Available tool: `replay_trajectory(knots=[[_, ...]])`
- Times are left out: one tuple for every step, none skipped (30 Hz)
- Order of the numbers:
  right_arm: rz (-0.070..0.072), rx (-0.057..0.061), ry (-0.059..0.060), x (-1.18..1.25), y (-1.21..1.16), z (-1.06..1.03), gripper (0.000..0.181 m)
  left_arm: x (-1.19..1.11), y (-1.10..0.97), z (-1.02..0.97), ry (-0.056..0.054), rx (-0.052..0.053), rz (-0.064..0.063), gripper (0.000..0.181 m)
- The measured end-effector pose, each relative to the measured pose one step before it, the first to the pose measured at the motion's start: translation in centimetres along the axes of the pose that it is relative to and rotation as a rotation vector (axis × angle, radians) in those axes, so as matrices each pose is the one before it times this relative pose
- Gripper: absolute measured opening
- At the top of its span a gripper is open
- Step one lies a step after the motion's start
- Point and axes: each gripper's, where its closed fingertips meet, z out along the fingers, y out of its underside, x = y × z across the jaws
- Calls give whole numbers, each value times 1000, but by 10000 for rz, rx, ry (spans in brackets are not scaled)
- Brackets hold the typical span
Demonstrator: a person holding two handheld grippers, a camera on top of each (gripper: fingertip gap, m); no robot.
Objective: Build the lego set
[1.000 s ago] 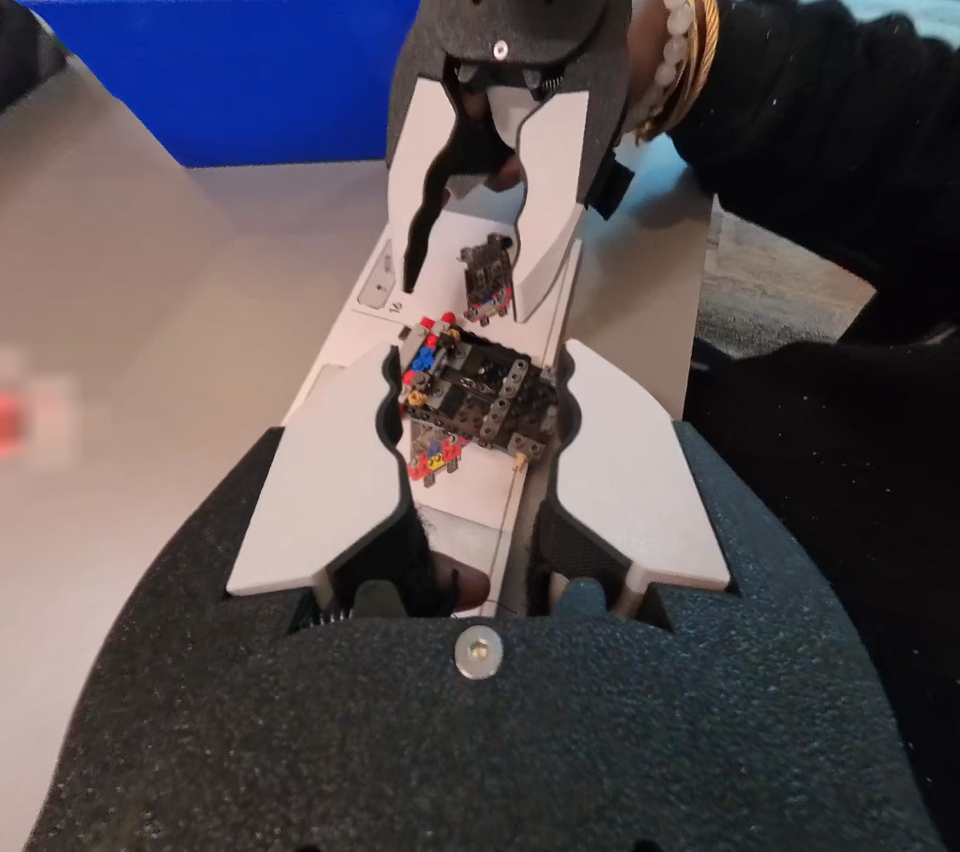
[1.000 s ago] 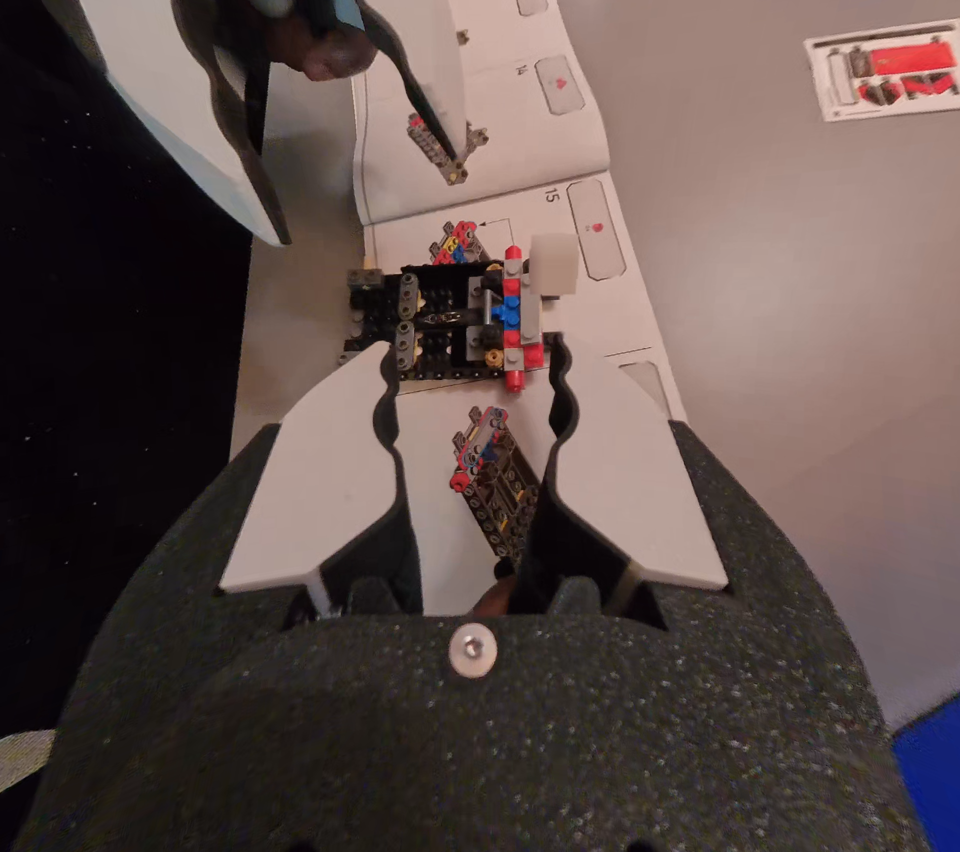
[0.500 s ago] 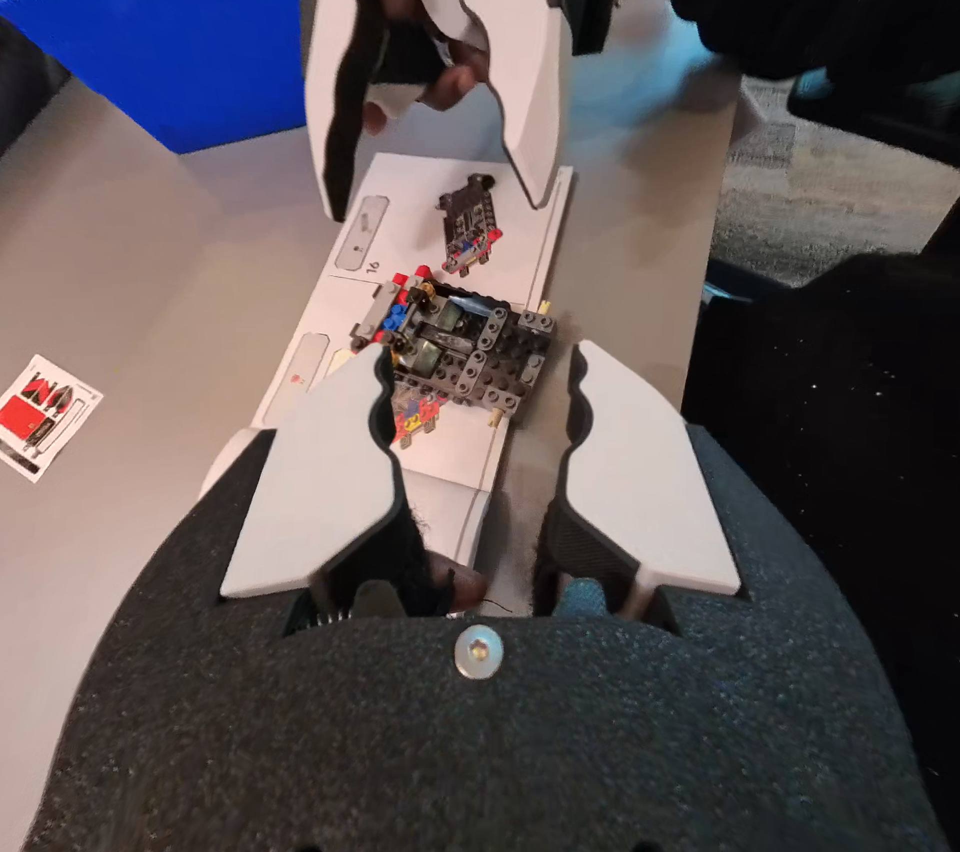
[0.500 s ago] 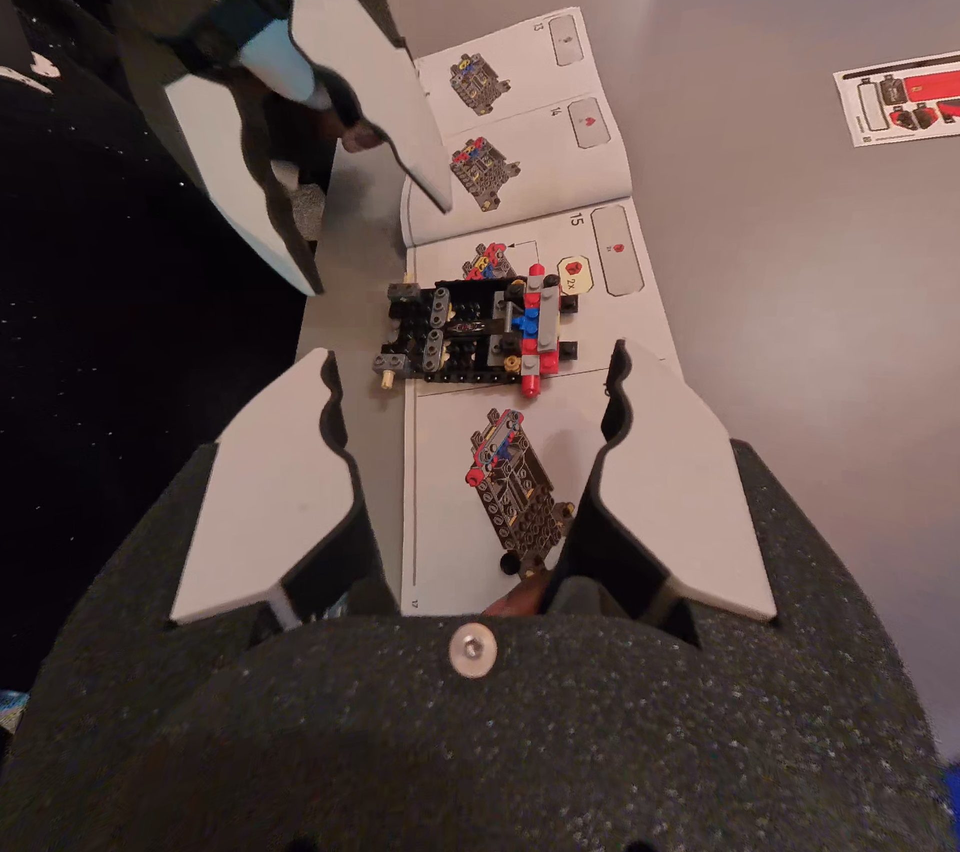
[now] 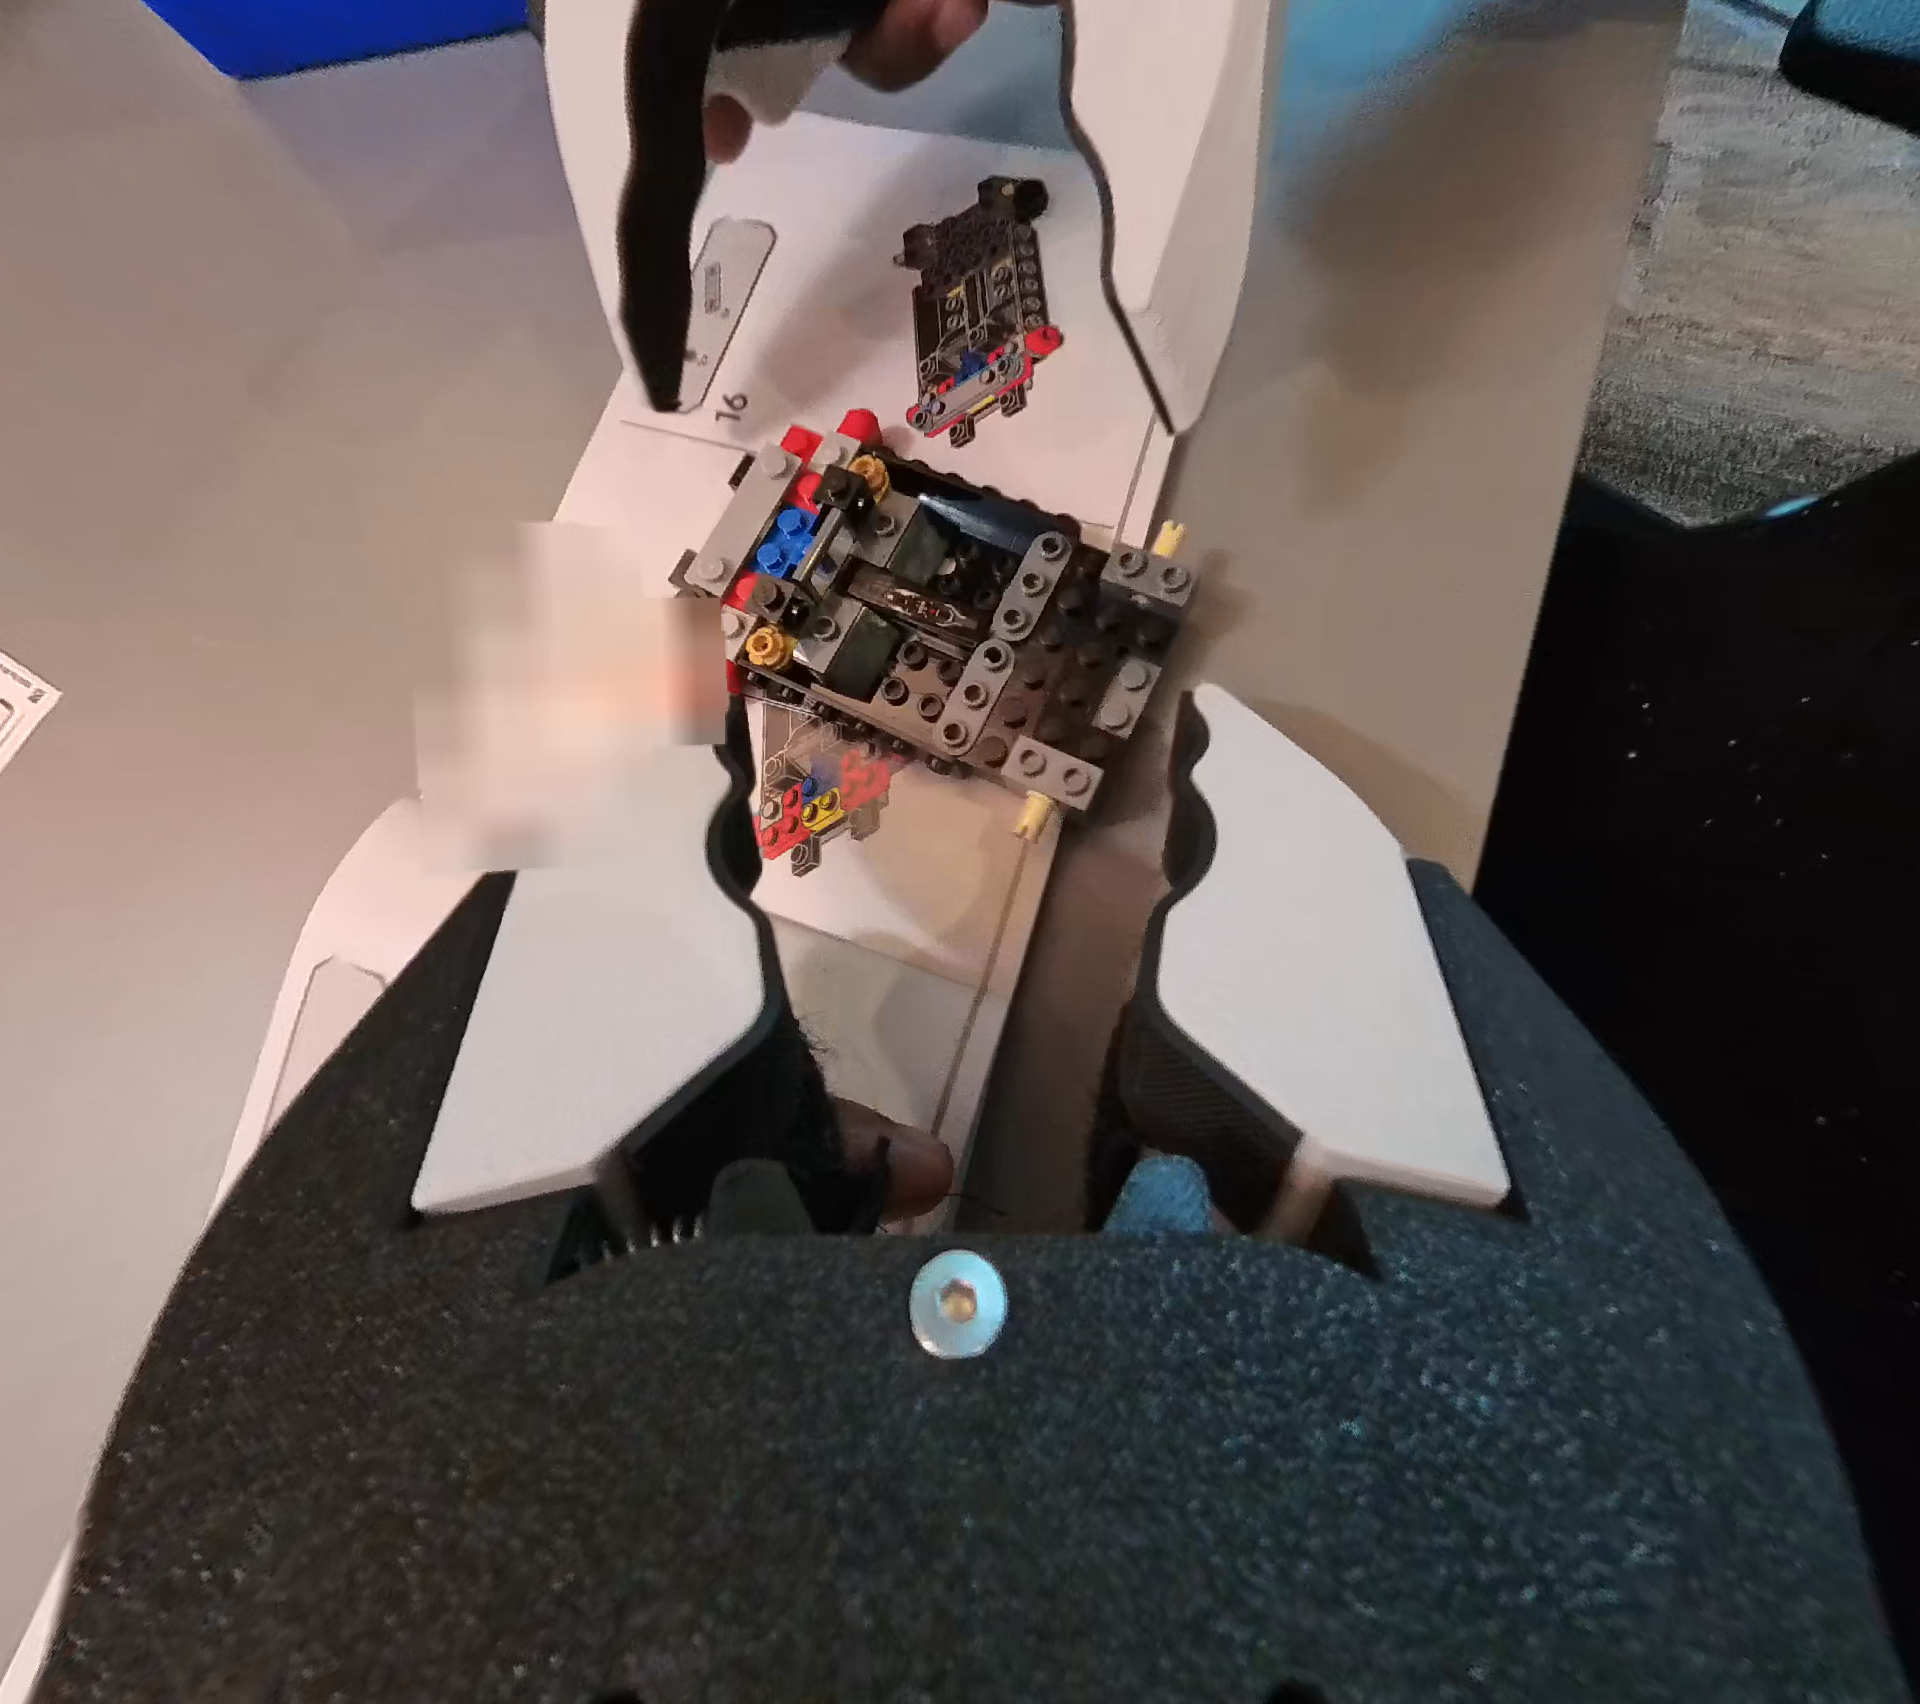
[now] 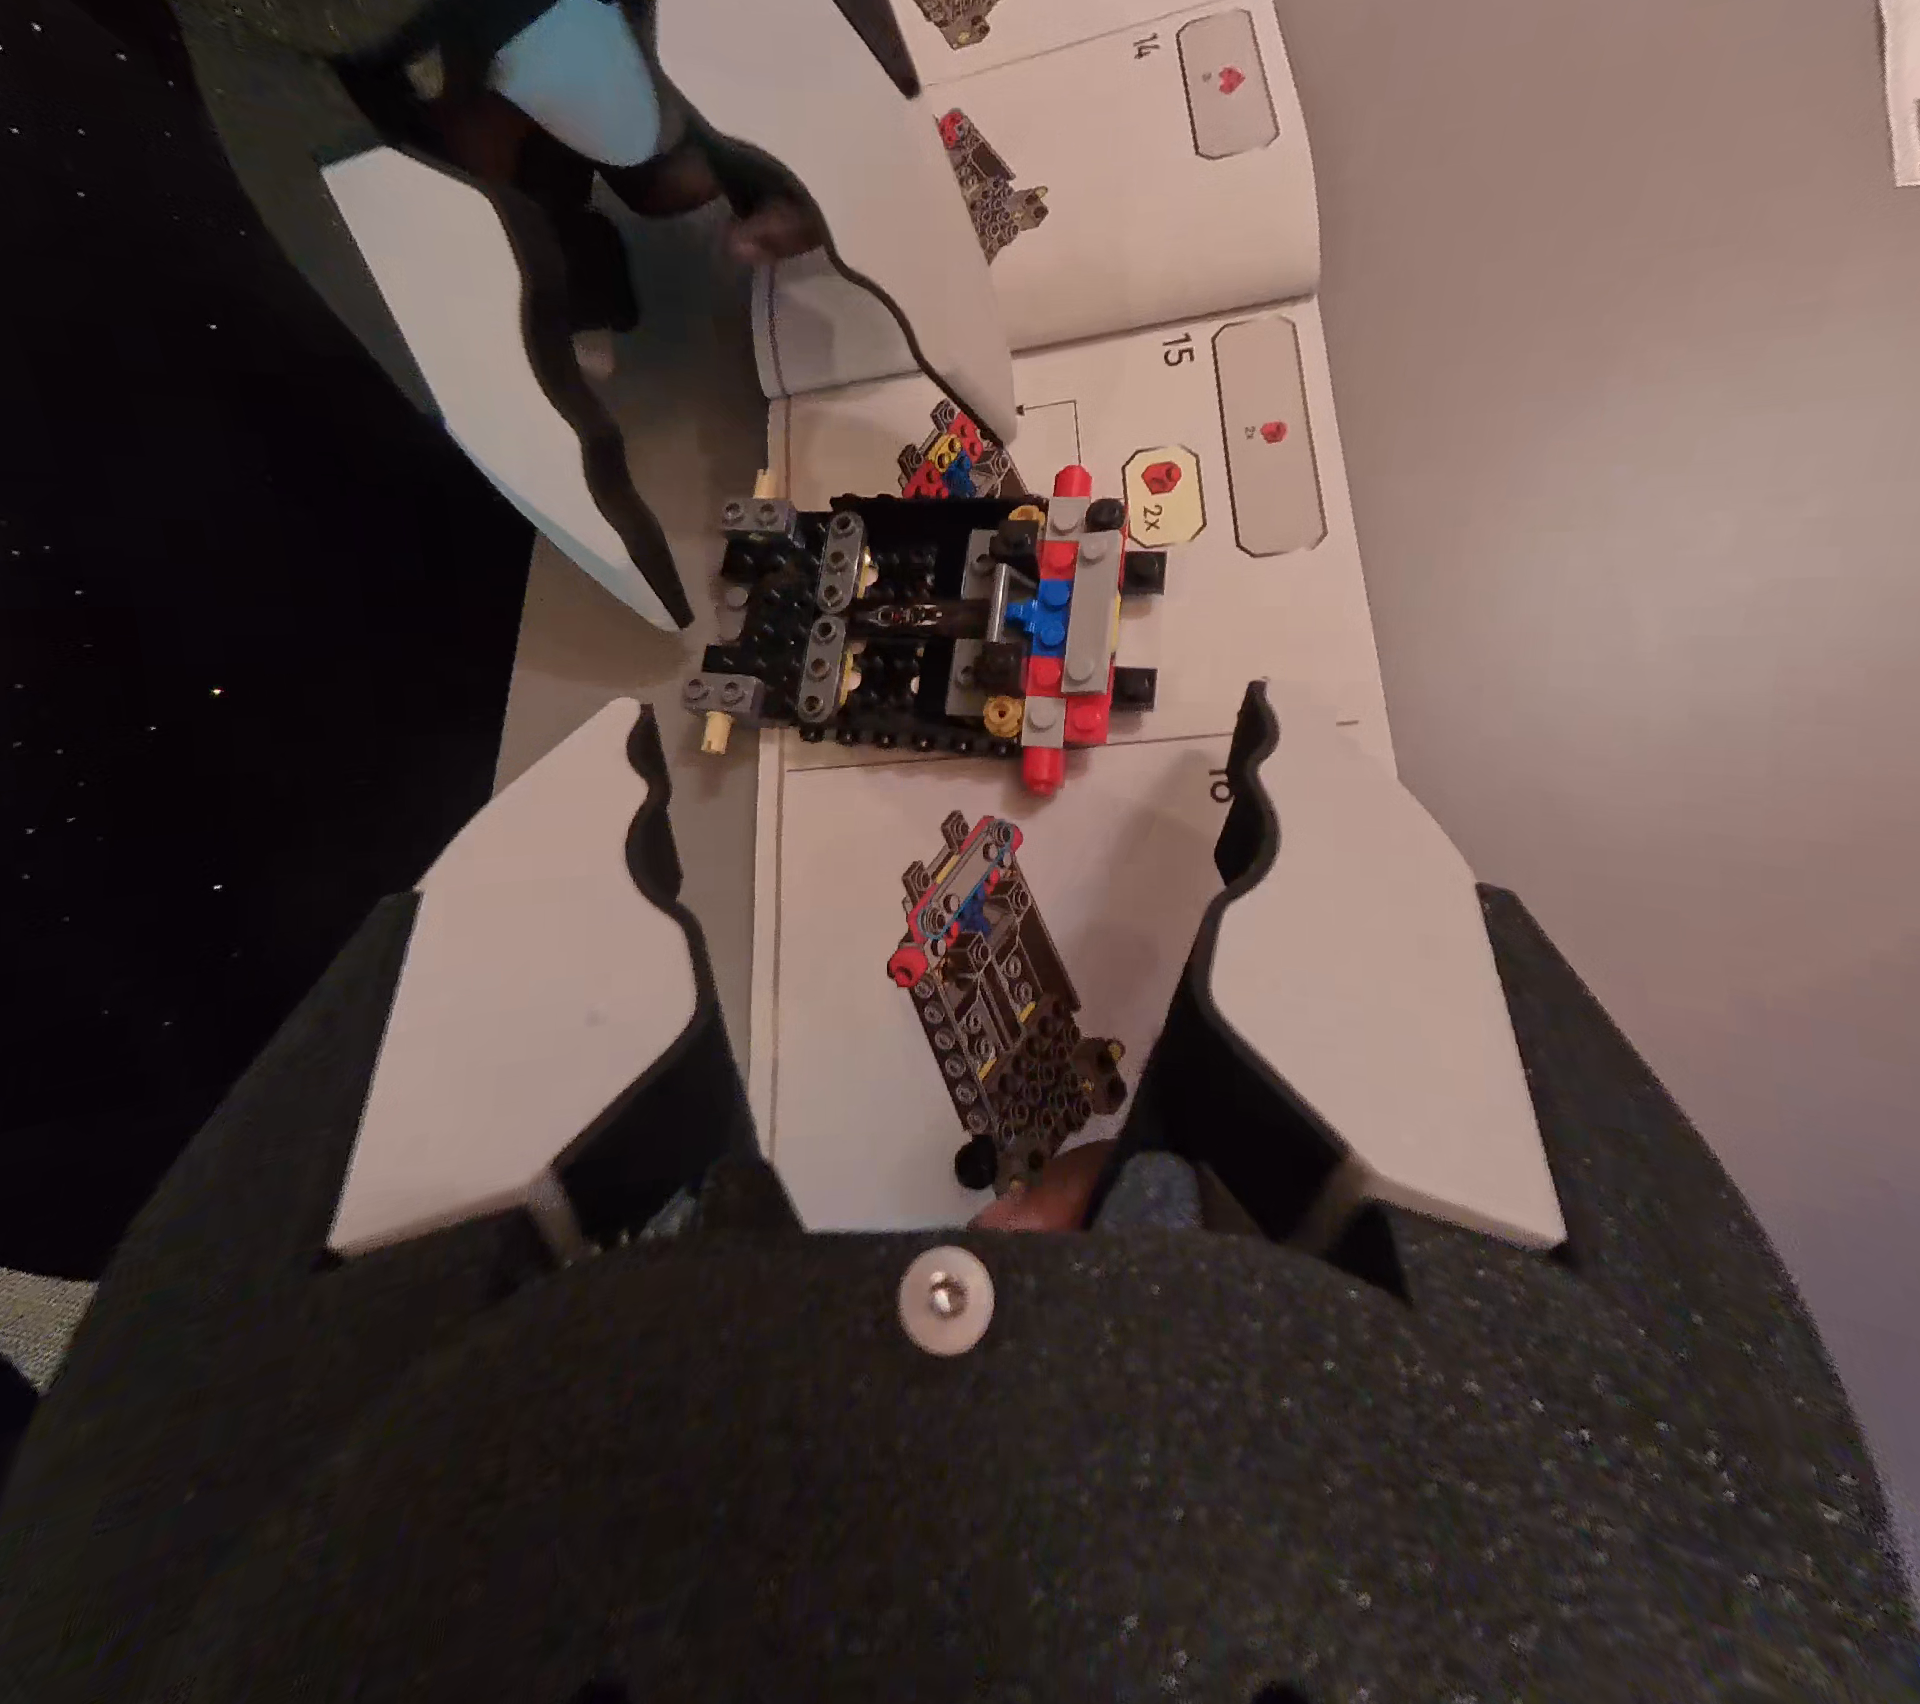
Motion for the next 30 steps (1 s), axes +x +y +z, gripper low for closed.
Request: replay_trajectory(knots=[[-63, 3, 16, 87, 19, 244, 103, -60, 199, 180, 15, -129, 64, 77], [-59, -15, -13, 78, 17, 202, 102, -70, 163, 185, -4, -111, 72, 76], [-18, 0, -119, -42, 0, 193, 99, -50, 143, 163, 3, -96, 69, 76], [47, 0, -173, -84, -6, 186, 97, -18, 68, 142, 30, -48, 26, 76], [67, -25, -160, -65, 25, 176, 94, 25, -94, 51, 81, 56, -28, 74], [48, -36, -95, -29, 58, 156, 93, -5, 35, 37, 60, -28, 27, 74], [26, -79, -60, -33, 140, 137, 92, -46, 63, -33, 48, -54, 49, 73], [-2, -63, -37, -81, 117, 69, 91, -139, 82, -89, 13, -60, 83, 72], [-15, 2, 45, -37, 42, -47, 89, -226, 109, -109, -14, -81, 94, 73], [39, -69, 74, -7, 159, -108, 89, -237, 163, -127, 23, -115, 69, 73], [87, -43, 96, -22, 160, -167, 89, -314, 216, -146, 18, -138, 40, 74], [140, -29, 84, -73, 193, -178, 89, -368, 206, -147, 7, -124, 27, 75], [178, -5, 43, -191, 196, -178, 90, -278, 180, -140, 81, -109, 19, 76], [230, 16, 99, -194, 213, -186, 90, -316, 247, -112, 63, -159, 45, 75], [291, 15, 139, -214, 239, -179, 89, -391, 224, -117, -4, -137, 49, 74], [294, -5, 102, -346, 271, -187, 89, -385, 198, -129, -2, -116, 61, 73], [284, -20, 101, -403, 330, -181, 87, -343, 187, -119, 9, -86, 53, 71], [299, 2, 94, -425, 329, -150, 84, -347, 152, -106, -5, -52, -3, 70], [302, 52, 53, -488, 257, -92, 83, -115, 90, -119, 126, -6, -35, 67], [289, 102, 38, -433, 191, -51, 82, 109, -87, -210, 234, 103, -96, 65], [256, 144, 17, -354, 132, -27, 82, 430, -371, -326, 420, 264, -151, 66], [209, 167, -14, -280, 63, -4, 82, 665, -653, -410, 514, 403, -198, 70], [153, 168, -5, -149, 25, -3, 82, 701, -929, -363, 477, 482, -192, 73], [62, 139, -6, -76, 9, 6, 82, 687, -990, -166, 404, 408, -73, 76], [-20, 99, 18, 17, 29, 4, 81, 693, -659, 142, 366, 111, 187, 80], [-21, 88, 35, 89, 0, 6, 80, 373, -216, 409, 208, -241, 375, 81], [23, 84, 10, 78, -19, -9, 78, 70, 53, 590, 117, -460, 378, 81], [46, 81, -25, 20, -41, -4, 77, -78, 132, 671, 156, -503, 261, 80], [27, 73, -20, 5, -8, -11, 77, -417, 49, 659, 50, -432, 131, 80], [-4, 68, -11, -17, -7, -4, 77, -628, -8, 582, -48, -343, 76, 79]])
